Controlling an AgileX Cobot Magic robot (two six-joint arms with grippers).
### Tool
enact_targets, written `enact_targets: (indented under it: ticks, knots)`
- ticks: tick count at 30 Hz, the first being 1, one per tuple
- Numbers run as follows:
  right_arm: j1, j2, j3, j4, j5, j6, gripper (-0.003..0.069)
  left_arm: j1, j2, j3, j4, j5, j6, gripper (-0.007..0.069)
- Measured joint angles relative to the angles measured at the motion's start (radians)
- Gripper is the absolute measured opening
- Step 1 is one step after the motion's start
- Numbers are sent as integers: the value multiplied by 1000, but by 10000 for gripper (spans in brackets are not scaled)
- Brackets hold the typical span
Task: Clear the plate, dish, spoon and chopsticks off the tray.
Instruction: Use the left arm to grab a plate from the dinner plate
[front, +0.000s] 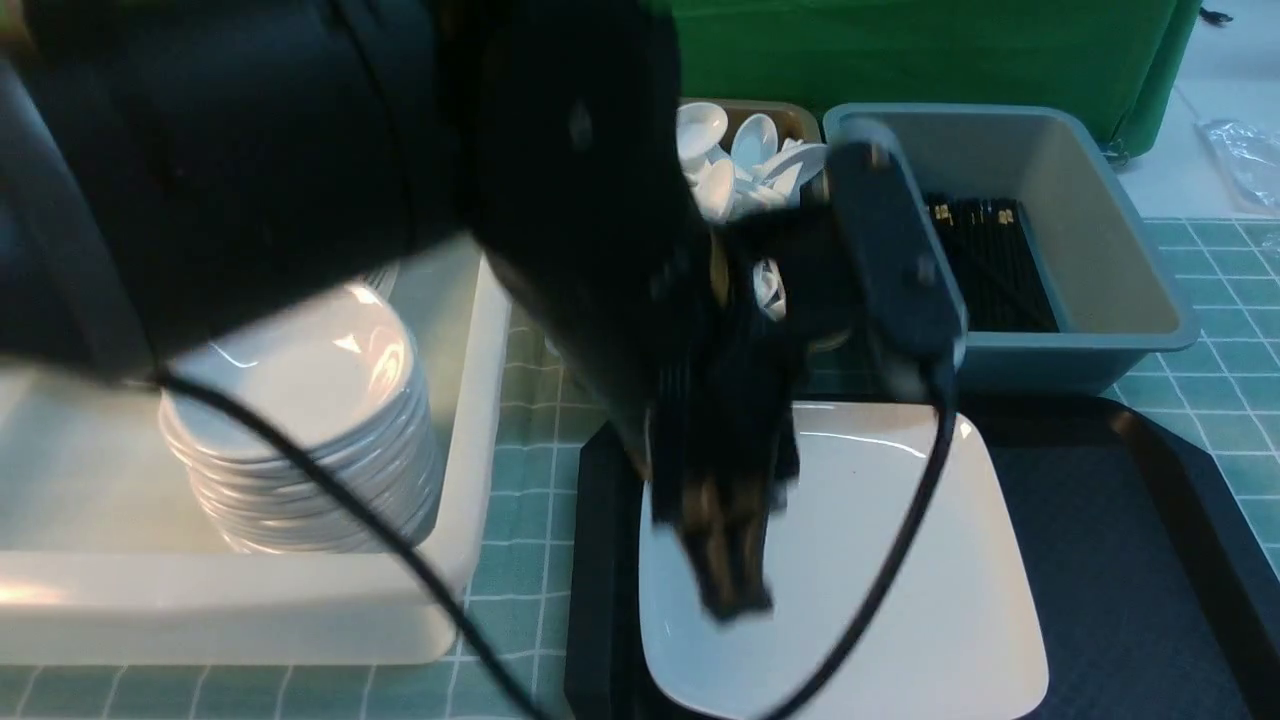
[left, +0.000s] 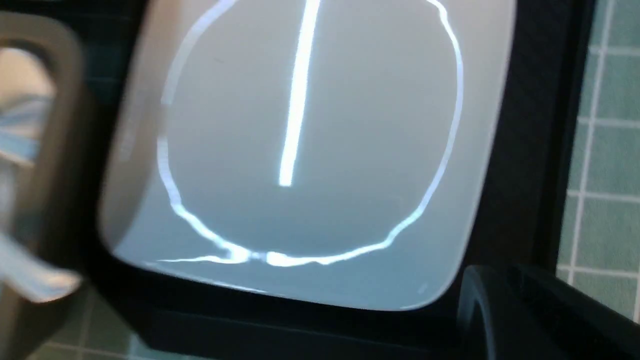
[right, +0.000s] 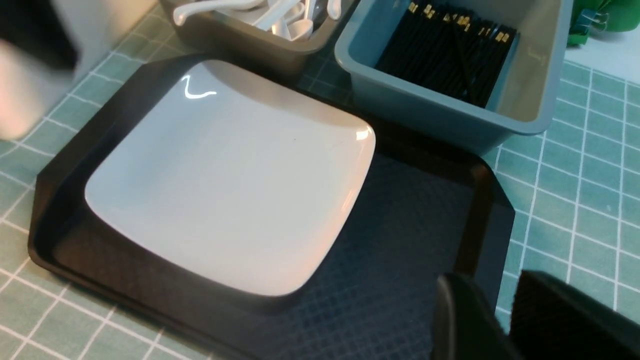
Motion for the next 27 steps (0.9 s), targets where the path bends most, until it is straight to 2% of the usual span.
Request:
enact_targets:
  ticks: [3,6,7,10,13,15,20,27]
  knots:
    - [0,0,0,0,0,0,195,-32,14,147,1,-85,92,82]
    - [0,0,0,0,0,-4,195,-40,34,259,15,-191,211,186]
    - [0,0,0,0,1,-5,195,-40,38,293,31,-239,243,242]
    - [0,0,0,0,3,-7,195,-39,44,344,100,-326,275,379]
    - [0,0,0,5,3,-7,195,-39,53,366,166,-376,285,461]
    - [0,0,0,18,3,-7,195,-39,75,383,262,-413,288,528]
    - [0,0,0,36,3,-7,195,-39,121,389,330,-463,284,533]
    - [0,0,0,44,3,-7,195,-39,187,389,435,-532,238,430]
